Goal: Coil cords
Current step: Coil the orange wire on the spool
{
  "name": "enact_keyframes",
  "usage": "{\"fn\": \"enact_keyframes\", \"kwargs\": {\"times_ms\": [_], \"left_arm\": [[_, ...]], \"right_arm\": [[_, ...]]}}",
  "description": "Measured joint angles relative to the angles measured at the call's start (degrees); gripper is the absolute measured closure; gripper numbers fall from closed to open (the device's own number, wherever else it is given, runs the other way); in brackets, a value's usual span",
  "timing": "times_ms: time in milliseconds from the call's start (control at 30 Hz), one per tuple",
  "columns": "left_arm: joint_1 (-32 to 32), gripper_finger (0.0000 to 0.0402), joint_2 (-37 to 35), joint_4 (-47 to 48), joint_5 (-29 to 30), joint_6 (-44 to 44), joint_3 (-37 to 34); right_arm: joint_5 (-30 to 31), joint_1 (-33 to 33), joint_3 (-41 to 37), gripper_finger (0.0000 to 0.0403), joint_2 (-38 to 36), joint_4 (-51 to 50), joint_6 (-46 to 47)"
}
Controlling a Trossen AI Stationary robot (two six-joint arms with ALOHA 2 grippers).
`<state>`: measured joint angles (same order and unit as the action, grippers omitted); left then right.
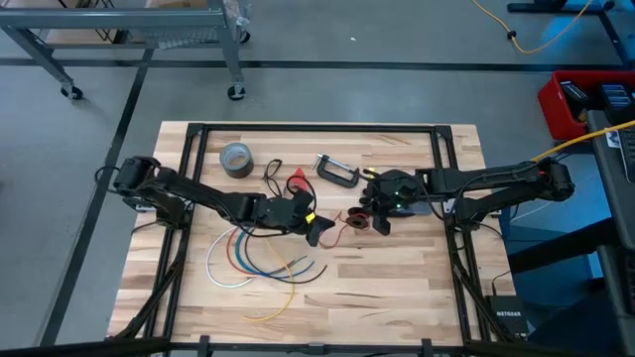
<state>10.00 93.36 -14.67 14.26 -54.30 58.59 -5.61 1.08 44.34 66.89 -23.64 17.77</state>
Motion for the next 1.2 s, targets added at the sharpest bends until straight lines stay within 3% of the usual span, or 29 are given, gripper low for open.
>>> {"fn": "enact_keyframes", "kwargs": {"times_ms": [333,767,1200], "left_arm": [[-2.99,0.0401,-1.28,0.10,0.43,1.73,0.00],[-6.03,0.0401,-1.31,-6.25,0.78,3.91,0.00],[-2.81,0.0401,-1.33,-9.52,0.77,3.27,0.00]], "right_arm": [[1.14,0.00,-0.02,0.0398,0.57,-2.24,1.51],[1.37,0.02,-0.02,0.0398,8.31,2.82,2.07],[10.41,0.07,-0.04,0.0398,9.18,9.74,5.91]]}}
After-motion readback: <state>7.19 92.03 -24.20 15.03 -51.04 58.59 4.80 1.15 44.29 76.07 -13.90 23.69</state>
